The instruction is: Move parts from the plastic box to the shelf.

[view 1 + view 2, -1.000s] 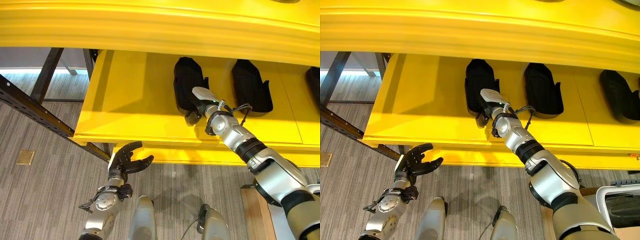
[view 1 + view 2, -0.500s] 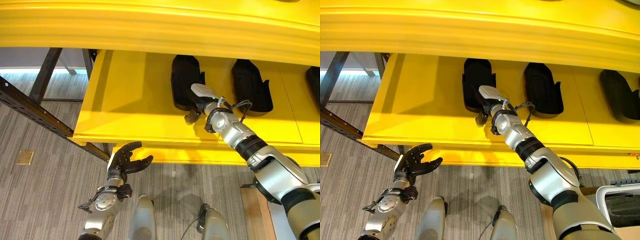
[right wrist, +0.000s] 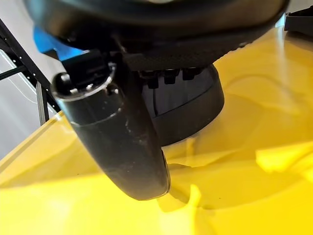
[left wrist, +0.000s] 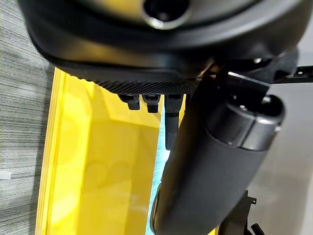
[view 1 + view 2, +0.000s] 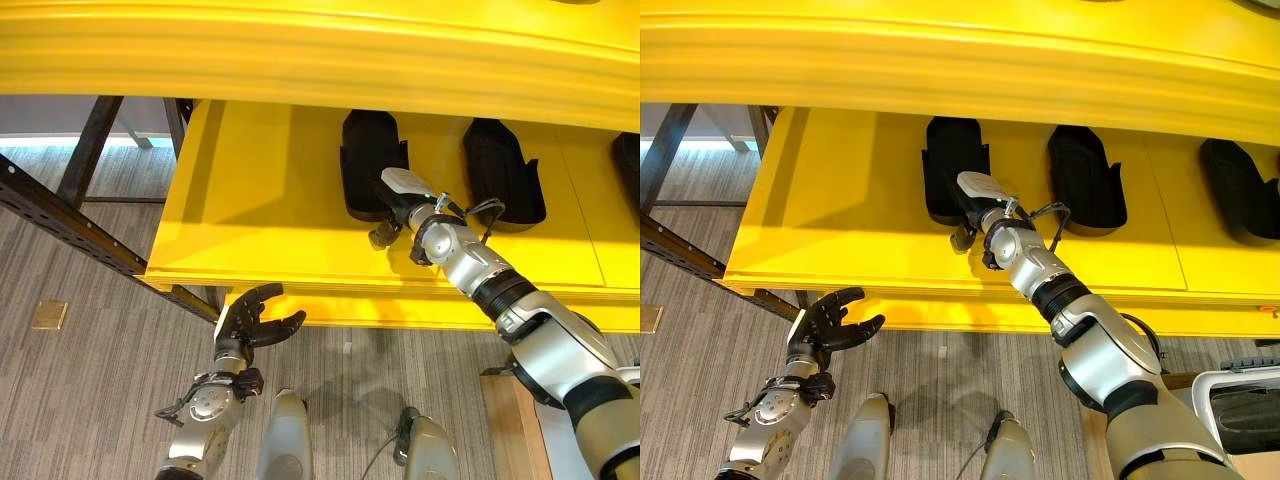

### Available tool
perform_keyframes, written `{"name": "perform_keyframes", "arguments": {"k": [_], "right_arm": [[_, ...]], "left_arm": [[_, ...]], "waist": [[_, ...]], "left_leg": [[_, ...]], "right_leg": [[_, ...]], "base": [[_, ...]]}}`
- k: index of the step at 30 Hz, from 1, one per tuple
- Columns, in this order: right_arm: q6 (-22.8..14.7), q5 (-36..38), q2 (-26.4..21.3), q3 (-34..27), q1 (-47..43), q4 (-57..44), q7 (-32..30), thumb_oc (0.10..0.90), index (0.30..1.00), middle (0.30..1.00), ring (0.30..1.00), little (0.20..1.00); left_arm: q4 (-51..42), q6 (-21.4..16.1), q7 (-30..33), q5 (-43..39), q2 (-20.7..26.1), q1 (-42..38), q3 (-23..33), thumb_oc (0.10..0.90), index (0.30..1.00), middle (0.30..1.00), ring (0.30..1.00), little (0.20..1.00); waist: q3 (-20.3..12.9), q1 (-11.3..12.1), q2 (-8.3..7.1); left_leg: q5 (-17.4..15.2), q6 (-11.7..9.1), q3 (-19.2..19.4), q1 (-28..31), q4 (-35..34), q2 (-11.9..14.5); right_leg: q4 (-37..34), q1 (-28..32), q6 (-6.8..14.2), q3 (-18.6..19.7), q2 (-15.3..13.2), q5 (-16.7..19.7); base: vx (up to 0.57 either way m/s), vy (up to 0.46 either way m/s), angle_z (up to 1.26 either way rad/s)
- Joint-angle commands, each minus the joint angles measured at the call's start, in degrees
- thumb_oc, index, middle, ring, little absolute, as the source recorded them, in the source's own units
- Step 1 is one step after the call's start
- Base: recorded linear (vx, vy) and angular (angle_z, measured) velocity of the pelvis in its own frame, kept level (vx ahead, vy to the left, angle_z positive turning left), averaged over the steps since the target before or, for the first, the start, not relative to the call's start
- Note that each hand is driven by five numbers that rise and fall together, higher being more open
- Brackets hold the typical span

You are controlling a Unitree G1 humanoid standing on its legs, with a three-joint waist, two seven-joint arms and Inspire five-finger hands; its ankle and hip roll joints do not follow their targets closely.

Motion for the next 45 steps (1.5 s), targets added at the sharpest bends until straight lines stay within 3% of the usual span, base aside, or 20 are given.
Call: {"name": "perform_keyframes", "arguments": {"k": [1,14,33,40,45], "right_arm": [[-2.79,-2.75,-2.71,-2.13,-7.33,-5.12,-1.66,0.900,1.000,1.000,1.000,1.000],[-3.44,-1.62,-7.66,-4.81,-2.89,-19.04,0.43,0.900,1.000,1.000,1.000,1.000],[-4.40,0.77,-11.37,-10.78,6.06,-30.66,1.38,0.900,1.000,1.000,1.000,1.000],[-5.98,1.36,-14.56,-18.35,15.31,-40.94,0.17,0.900,1.000,1.000,1.000,1.000],[-8.18,1.56,-15.19,-26.70,26.79,-48.65,-1.09,0.900,1.000,1.000,1.000,1.000]], "left_arm": [[-4.14,-4.07,0.38,-0.80,4.86,-2.57,2.13,0.900,1.000,1.000,1.000,1.000],[-3.75,-3.24,0.92,0.46,4.07,-2.12,4.09,0.900,1.000,1.000,1.000,1.000],[-3.72,-2.33,1.08,1.62,3.43,-1.22,5.53,0.900,1.000,1.000,1.000,1.000],[-3.83,-1.75,1.20,3.05,3.06,-0.71,6.54,0.900,1.000,1.000,1.000,1.000],[-4.17,-1.42,0.99,4.07,1.82,0.27,7.52,0.900,1.000,1.000,1.000,1.000]], "waist": [[-1.98,0.49,-1.67],[-1.81,-0.89,-2.34],[-1.51,-2.28,-2.61],[-2.06,-3.79,-2.88],[-2.98,-5.52,-2.83]], "left_leg": [[1.11,1.50,-0.38,0.65,-0.79,1.59],[0.97,1.39,0.00,0.59,-0.64,1.91],[1.26,1.40,0.41,0.66,-1.00,2.40],[2.18,1.30,1.12,1.51,-3.10,2.85],[3.42,1.08,1.92,2.56,-6.12,3.30]], "right_leg": [[3.01,3.15,-1.27,2.30,-0.84,-1.78],[3.03,2.95,-1.46,2.69,-0.51,-1.94],[2.44,2.82,-1.52,3.01,-0.25,-1.71],[0.26,3.13,-1.19,3.15,0.20,-0.49],[-2.87,3.75,-0.74,3.30,0.77,0.70]], "base": [[0.00,0.000,0.00],[0.00,0.000,0.00],[0.00,-0.001,-0.01],[0.00,-0.001,-0.01],[0.02,-0.008,-0.10]]}}
